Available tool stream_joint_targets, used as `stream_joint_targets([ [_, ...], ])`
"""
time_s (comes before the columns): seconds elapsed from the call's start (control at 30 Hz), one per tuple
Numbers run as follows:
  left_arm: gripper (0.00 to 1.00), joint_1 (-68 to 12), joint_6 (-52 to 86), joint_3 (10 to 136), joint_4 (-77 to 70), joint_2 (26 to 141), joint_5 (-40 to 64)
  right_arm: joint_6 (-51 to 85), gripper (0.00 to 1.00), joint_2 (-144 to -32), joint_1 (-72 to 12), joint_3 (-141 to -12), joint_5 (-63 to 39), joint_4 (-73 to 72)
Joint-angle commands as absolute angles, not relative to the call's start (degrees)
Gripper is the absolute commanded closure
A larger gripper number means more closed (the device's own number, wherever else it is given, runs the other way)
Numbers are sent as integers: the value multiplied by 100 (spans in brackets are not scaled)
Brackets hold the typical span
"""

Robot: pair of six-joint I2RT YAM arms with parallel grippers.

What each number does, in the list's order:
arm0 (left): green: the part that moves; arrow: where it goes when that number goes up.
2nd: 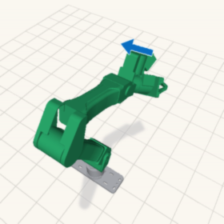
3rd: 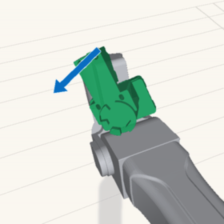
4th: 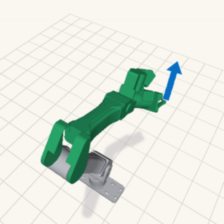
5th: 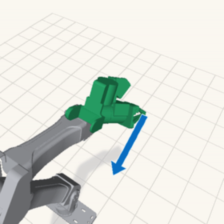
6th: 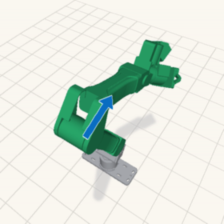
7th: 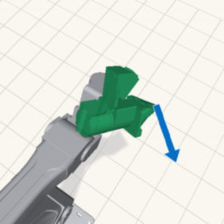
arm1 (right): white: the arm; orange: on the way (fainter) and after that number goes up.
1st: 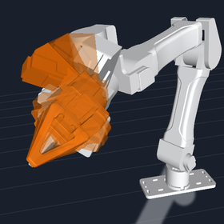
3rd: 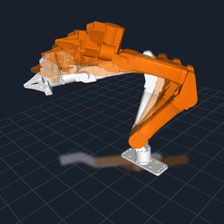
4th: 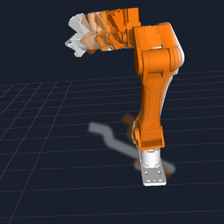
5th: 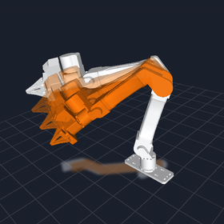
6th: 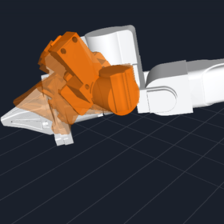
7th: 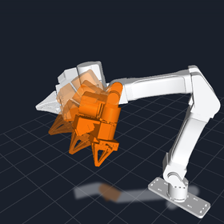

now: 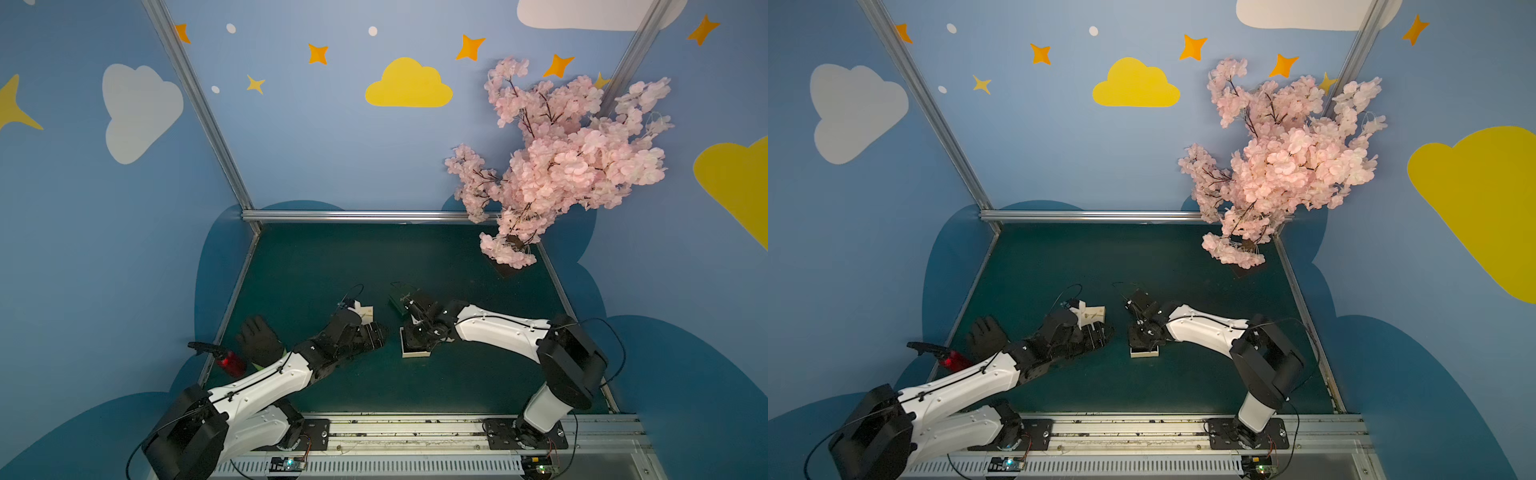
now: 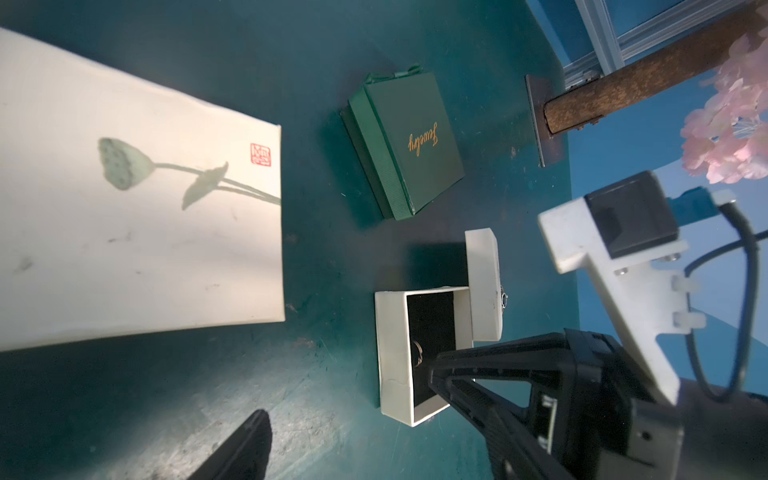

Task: Take the rings out of the lift-off lid box
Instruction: Take out the ring from the jewelry box.

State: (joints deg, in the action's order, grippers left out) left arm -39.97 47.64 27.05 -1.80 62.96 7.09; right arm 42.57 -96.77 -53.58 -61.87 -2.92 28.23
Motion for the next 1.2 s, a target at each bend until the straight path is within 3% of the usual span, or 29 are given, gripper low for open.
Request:
stream_joint_targets([
  [0.0,18,-3964,4766,2644,-13,6228,639,4106,84,-9827,-5491,-6488,224,3371],
  [0.53,15,-3912,4733,2629,-53,6283,659,4008,86,-10218,-5669,-6924,572,3851],
  [0.9,14,-3907,4720,2629,-62,6344,686,4053,79,-10432,-5669,-7084,668,4034],
  [1.17,13,-3893,4720,2641,-64,6387,703,4073,84,-10599,-5669,-7185,567,4010],
])
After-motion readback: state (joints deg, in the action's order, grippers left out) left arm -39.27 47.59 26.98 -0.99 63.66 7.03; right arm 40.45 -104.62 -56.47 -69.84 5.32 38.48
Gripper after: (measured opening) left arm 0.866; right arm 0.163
